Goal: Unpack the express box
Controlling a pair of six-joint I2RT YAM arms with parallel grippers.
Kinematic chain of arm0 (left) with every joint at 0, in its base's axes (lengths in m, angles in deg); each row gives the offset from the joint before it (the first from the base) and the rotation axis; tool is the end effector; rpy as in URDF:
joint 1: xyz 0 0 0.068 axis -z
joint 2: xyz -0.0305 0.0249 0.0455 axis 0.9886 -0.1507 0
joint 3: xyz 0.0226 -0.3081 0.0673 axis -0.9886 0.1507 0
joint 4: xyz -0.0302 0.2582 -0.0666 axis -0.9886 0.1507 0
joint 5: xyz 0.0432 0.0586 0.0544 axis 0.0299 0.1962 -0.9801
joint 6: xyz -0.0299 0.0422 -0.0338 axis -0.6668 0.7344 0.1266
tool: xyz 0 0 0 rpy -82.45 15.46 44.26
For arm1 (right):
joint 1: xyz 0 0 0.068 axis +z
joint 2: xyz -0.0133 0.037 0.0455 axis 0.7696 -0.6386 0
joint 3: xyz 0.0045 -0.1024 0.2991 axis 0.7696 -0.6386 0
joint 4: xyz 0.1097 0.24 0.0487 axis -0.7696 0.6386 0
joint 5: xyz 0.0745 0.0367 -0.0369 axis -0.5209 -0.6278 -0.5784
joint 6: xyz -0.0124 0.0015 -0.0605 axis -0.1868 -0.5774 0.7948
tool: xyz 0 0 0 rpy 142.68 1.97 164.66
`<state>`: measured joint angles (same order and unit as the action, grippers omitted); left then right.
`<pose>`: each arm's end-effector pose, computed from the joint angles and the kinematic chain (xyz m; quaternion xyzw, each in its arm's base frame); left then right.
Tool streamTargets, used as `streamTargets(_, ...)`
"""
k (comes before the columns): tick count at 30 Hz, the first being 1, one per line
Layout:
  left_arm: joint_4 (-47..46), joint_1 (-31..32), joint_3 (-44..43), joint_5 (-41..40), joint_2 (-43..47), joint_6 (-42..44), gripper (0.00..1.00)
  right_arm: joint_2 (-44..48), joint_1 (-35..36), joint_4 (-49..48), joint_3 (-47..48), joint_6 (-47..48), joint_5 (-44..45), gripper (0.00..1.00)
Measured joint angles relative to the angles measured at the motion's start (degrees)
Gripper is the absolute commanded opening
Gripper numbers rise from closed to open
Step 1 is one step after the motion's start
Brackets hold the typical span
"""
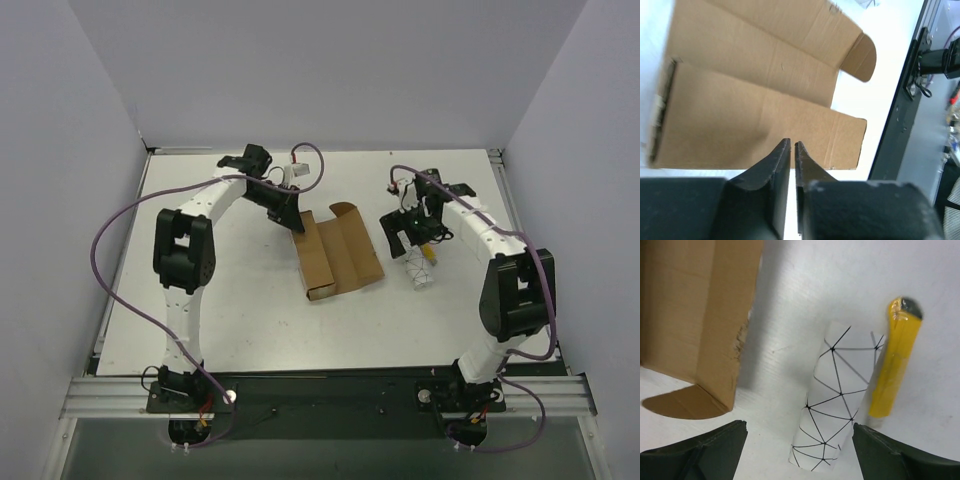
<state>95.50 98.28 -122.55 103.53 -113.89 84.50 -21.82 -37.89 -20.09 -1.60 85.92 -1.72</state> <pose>0.4551 -0.1777 0.2349 0.3275 0.8262 -0.4420 0.1214 0.3655 0.0926 0.2619 -0.2745 0.9136 0.1127 0.2779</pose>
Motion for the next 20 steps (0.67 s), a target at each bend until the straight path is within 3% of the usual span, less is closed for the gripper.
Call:
streamTargets(6, -0.02, -1.09, -4.85, 1.05, 1.11, -0.52, 0.43, 1.75, -1.16, 3.72, 14.73, -5.53, 1.77, 0.96)
streamTargets(7, -0.33, -1.46, -5.11, 1.07, 1.7, -0.98, 0.61, 1.64, -1.2, 4.72, 18.03, -7.41, 3.67, 0.99)
streamTargets(10, -1.05, -2.67, -7.43, -0.28, 2.95, -3.61, 0.69, 0.55, -1.22, 7.78, 27.76, -11.3, 11.89, 1.0)
streamTargets(13, -2.16, -4.55, -11.5, -3.32, 4.07, -6.27, 0.92, -1.7, -1.46, 10.34, 36.81, -12.41, 20.74, 1.0)
streamTargets(20, -5.22, -11.85, -21.0, -14.73, 7.17, -11.69, 0.94, -5.25, -5.07, 13.14, 50.99, -12.28, 30.95, 1.0)
